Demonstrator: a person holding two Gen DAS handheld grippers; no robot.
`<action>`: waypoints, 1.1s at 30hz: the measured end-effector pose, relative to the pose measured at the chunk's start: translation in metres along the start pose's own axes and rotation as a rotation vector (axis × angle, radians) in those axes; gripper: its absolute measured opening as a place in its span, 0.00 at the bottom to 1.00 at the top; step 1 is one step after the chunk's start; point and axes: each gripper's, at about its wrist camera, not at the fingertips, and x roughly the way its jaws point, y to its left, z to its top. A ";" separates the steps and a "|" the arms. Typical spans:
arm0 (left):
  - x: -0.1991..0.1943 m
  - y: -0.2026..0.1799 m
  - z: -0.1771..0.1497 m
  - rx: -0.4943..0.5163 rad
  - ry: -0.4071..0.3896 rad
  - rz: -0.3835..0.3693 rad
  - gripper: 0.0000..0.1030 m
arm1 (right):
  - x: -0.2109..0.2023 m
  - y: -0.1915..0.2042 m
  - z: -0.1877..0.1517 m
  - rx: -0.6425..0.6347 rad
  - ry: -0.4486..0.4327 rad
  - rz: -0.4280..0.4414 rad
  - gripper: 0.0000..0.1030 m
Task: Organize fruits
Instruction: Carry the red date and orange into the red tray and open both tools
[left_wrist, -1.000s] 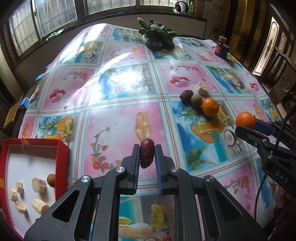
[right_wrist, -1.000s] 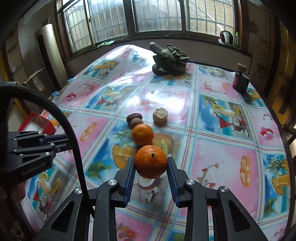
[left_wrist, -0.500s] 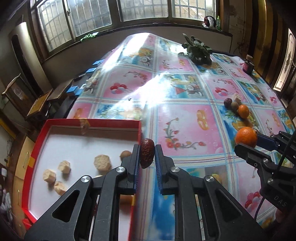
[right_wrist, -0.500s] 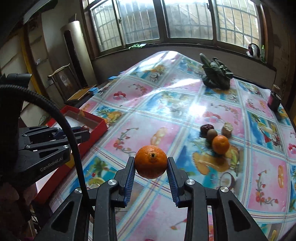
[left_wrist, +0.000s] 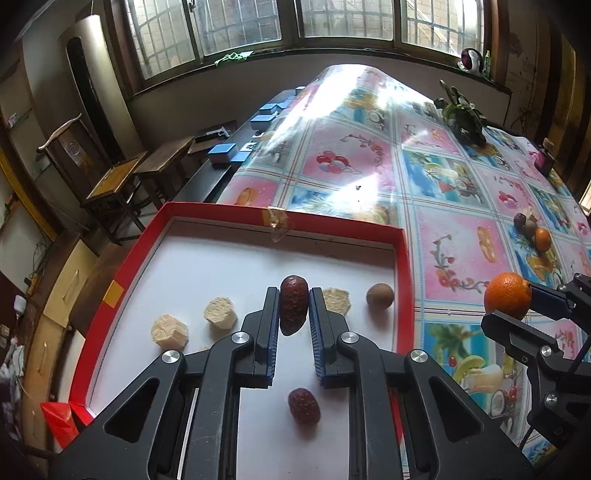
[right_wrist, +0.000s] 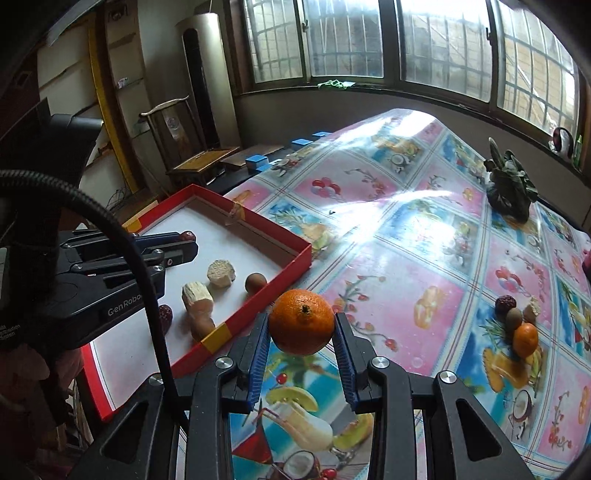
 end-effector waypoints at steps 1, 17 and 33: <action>0.002 0.004 0.000 -0.007 0.002 0.003 0.14 | 0.002 0.003 0.002 -0.006 0.000 0.004 0.32; 0.020 0.043 0.007 -0.070 0.025 0.031 0.14 | 0.041 0.043 0.029 -0.095 0.041 0.055 0.32; 0.038 0.063 0.009 -0.110 0.055 0.034 0.14 | 0.083 0.059 0.057 -0.145 0.084 0.105 0.32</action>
